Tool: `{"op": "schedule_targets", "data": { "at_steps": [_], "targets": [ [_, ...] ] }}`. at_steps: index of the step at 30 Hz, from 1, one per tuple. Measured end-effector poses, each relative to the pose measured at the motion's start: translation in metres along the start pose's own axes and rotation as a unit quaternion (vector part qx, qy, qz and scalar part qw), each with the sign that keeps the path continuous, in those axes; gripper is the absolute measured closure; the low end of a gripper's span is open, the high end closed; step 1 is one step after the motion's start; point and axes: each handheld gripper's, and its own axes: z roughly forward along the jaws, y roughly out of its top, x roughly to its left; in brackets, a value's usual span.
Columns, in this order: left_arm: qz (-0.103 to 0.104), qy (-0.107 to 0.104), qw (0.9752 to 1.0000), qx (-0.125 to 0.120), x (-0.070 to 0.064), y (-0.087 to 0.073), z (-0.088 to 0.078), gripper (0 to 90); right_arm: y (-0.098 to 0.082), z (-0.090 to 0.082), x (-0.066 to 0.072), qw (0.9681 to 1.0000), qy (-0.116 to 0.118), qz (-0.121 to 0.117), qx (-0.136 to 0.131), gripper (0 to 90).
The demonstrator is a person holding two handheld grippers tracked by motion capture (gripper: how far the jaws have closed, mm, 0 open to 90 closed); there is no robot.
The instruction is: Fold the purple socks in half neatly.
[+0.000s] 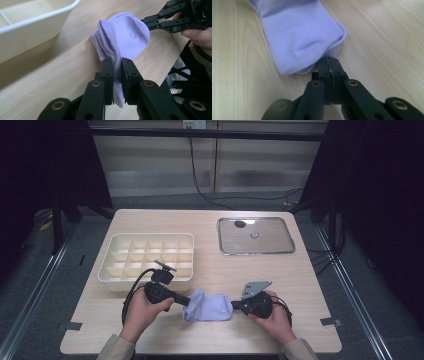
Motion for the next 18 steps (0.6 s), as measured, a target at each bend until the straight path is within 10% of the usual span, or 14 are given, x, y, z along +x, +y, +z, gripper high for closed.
{"op": "schedule_targets", "data": {
  "at_steps": [18],
  "targets": [
    [-0.009,0.005,0.9999,-0.004,-0.0043,0.0020,-0.0042,81.9,0.0050,0.0057,0.0042,0.9999,0.016,-0.005,-0.003,89.9]
  ]
}}
